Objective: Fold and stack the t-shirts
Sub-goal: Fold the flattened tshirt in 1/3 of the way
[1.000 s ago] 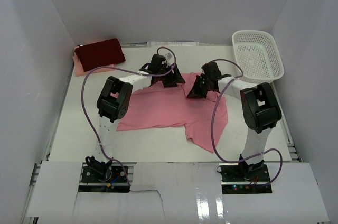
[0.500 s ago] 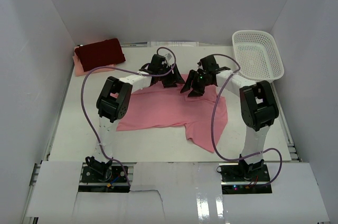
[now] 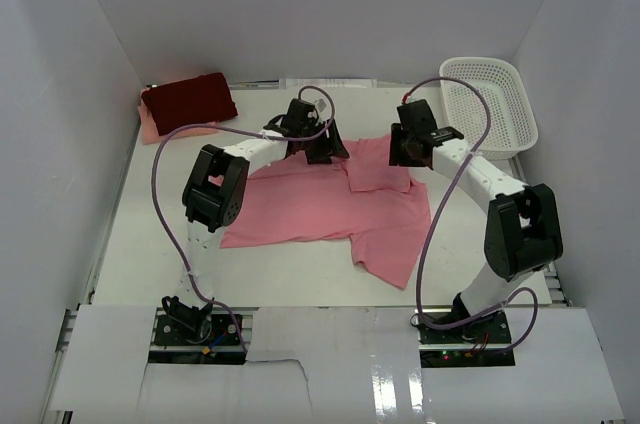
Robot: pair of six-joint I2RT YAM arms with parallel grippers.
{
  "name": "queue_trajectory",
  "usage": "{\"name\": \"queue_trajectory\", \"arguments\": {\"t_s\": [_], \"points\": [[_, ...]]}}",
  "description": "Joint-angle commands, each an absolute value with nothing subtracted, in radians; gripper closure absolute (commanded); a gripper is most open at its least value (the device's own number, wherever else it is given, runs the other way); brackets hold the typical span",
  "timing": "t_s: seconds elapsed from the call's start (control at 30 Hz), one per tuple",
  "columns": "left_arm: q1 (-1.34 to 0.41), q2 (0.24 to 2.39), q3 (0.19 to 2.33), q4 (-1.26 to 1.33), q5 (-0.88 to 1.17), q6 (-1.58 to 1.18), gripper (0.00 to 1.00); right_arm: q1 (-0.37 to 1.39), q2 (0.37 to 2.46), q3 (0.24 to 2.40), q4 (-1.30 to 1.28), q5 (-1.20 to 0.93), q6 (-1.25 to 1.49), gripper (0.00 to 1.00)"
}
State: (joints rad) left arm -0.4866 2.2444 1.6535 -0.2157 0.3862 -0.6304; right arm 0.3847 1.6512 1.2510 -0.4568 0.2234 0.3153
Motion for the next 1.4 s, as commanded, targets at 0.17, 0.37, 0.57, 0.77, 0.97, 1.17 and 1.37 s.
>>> {"name": "queue_trajectory", "arguments": {"t_s": [0.17,0.37,0.57,0.77,0.97,1.17,1.37], "points": [[-0.485,2.183,1.758,-0.347,0.348,-0.565,0.27,0.292,1.874,1.448,-0.364,0.319,0.196,0.55],[-0.48,2.092,1.664,-0.347,0.373,-0.568,0.27,0.221,2.058,1.65,-0.359,0.298,0.175,0.55],[-0.442,1.956,1.536,-0.353,0.338,-0.54,0.24,0.135,2.16,1.767,-0.359,0.108,0.215,0.56],[-0.315,1.924,1.473,-0.354,0.391,-0.535,0.24,0.127,2.183,1.808,-0.348,0.019,0.242,0.54],[-0.258,1.925,1.443,-0.362,0.397,-0.511,0.24,0.127,2.2,1.813,-0.337,-0.064,0.259,0.51],[-0.222,1.965,1.454,-0.383,0.393,-0.489,0.24,0.127,2.25,1.835,-0.342,-0.1,0.244,0.5],[-0.16,1.983,1.463,-0.4,0.38,-0.456,0.24,0.127,2.289,1.844,-0.339,-0.098,0.215,0.52]]}}
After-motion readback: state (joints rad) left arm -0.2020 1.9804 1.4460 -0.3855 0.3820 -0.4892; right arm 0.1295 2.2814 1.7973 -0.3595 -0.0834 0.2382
